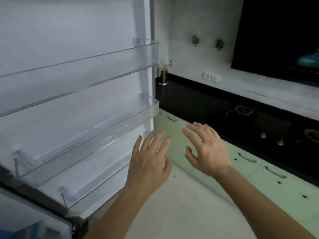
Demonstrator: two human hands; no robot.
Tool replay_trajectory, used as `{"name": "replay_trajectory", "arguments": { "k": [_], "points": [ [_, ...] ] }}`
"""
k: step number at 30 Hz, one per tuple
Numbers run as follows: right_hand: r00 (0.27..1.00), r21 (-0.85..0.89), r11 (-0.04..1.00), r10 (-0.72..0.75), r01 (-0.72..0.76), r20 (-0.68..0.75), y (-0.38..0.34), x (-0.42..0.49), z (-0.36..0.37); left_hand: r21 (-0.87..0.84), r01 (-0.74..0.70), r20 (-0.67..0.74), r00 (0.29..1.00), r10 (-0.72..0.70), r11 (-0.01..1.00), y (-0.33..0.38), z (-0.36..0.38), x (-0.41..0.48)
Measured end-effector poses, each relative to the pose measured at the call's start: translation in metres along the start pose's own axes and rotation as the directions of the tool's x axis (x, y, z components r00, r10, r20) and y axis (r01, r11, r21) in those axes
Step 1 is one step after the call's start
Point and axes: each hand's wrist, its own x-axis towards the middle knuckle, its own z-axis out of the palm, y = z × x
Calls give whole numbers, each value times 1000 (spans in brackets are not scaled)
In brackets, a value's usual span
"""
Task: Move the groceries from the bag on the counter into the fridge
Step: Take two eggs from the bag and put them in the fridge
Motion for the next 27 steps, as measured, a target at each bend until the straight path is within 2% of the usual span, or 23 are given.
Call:
{"name": "replay_trajectory", "arguments": {
  "k": [3, 6, 12, 19, 27],
  "points": [
    [983, -69, 982, 180, -178, 27, 27, -64, -27, -69, -119, 44, 992, 122, 991, 55, 23, 8],
    [934, -143, 929, 352, -341, 60, 46, -131, -51, -147, -232, 52, 969, 242, 962, 111, 46, 9],
    [740, -263, 719, 672, -643, 29, 64, -258, -96, -203, -406, 178, 879, 442, 891, 214, 80, -16],
    [573, -304, 524, 814, -796, -96, 63, -353, -137, -280, -565, 213, 752, 624, 776, 309, 97, -50],
    [360, -358, 270, 908, -894, -215, 39, -391, -161, -386, -683, 179, 604, 777, 620, 352, 106, -63]
  ]
}}
